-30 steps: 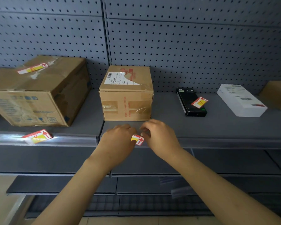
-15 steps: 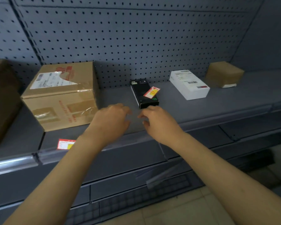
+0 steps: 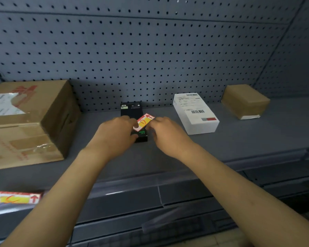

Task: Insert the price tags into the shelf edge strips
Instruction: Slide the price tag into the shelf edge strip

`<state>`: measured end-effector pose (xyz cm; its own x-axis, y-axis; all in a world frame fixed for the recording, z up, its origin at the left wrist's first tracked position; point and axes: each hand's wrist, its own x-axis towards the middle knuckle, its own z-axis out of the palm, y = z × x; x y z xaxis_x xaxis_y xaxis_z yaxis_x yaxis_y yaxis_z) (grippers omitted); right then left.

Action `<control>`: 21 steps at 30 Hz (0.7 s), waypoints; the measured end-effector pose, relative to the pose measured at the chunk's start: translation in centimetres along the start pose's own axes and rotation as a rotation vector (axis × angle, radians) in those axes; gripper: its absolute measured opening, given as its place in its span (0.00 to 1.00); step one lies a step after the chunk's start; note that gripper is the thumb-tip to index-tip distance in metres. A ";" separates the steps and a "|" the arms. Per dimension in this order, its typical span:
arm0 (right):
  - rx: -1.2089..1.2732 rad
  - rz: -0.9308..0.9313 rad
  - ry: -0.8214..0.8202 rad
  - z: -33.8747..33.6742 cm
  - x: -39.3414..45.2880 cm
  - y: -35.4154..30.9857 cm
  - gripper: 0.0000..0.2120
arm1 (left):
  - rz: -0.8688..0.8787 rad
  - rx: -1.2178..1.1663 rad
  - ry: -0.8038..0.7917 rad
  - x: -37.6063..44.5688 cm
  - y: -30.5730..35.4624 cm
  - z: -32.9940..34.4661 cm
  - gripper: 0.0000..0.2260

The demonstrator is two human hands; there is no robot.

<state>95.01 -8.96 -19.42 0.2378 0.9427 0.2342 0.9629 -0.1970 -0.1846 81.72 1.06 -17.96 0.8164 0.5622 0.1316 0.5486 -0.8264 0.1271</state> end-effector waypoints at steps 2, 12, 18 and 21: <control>0.013 -0.018 -0.002 0.3 1.4 0.6 0.15 | -0.022 0.010 0.000 1.1 -0.4 -0.1 0.13; 0.071 -0.098 -0.306 1.3 8.6 2.3 0.20 | -0.068 0.040 -0.009 5.7 -3.6 0.0 0.15; 0.110 -0.135 -0.448 1.0 11.4 2.7 0.17 | -0.063 0.033 -0.022 7.0 -5.0 0.2 0.15; 0.045 -0.197 -0.460 0.8 12.4 3.0 0.14 | -0.074 0.027 -0.028 7.3 -5.4 0.1 0.15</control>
<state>100.70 2.32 -17.84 -0.0386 0.9839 -0.1747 0.9750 -0.0012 -0.2222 84.79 9.61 -17.82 0.7783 0.6207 0.0949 0.6117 -0.7836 0.1086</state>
